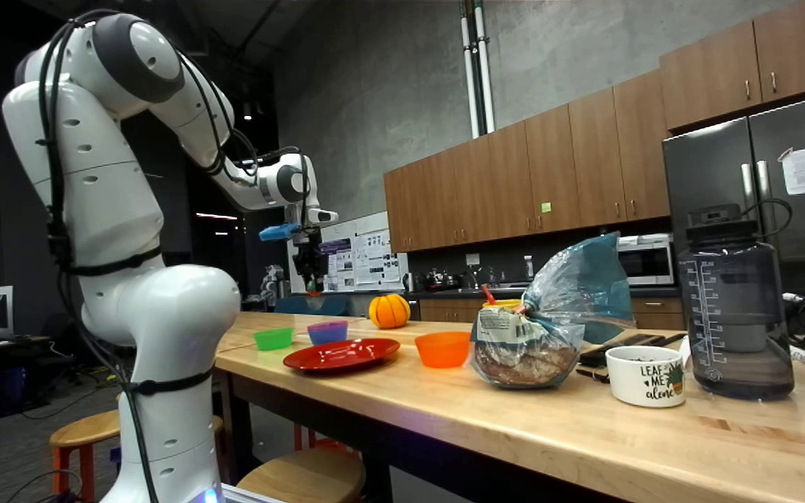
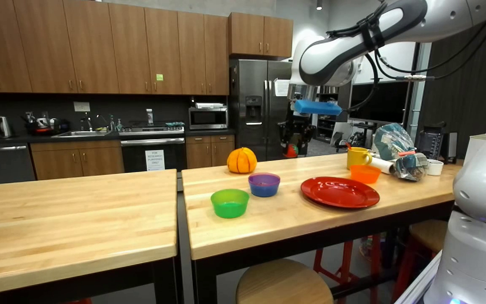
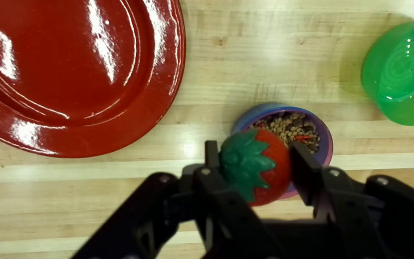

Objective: Put the strawberry in the orange bowl

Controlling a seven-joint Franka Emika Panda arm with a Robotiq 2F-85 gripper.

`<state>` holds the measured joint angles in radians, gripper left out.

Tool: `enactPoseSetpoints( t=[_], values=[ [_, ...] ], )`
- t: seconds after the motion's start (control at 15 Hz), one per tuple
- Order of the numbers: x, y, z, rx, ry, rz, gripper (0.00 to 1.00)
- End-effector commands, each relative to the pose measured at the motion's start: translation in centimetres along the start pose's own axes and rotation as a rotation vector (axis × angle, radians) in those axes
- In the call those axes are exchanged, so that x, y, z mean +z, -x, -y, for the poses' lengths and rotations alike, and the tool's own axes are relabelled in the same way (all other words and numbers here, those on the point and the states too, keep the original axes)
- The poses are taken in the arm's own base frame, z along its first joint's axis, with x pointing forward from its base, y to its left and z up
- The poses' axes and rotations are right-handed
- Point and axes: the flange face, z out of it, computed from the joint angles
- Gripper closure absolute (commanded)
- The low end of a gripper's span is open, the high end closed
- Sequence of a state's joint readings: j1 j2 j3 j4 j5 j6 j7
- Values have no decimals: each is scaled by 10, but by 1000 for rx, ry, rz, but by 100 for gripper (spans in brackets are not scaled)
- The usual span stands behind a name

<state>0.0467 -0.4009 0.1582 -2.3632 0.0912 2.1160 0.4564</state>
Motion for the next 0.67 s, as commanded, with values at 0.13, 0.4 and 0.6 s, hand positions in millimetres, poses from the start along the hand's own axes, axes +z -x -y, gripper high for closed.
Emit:
enactPoseSetpoints(
  t=[0.13,0.4,0.6],
  values=[
    [-1,0,0,0,1,1,50],
    [2,-1,-1,-2,2,8,75],
    [12,-11,-9,17,20,2,75]
  ],
)
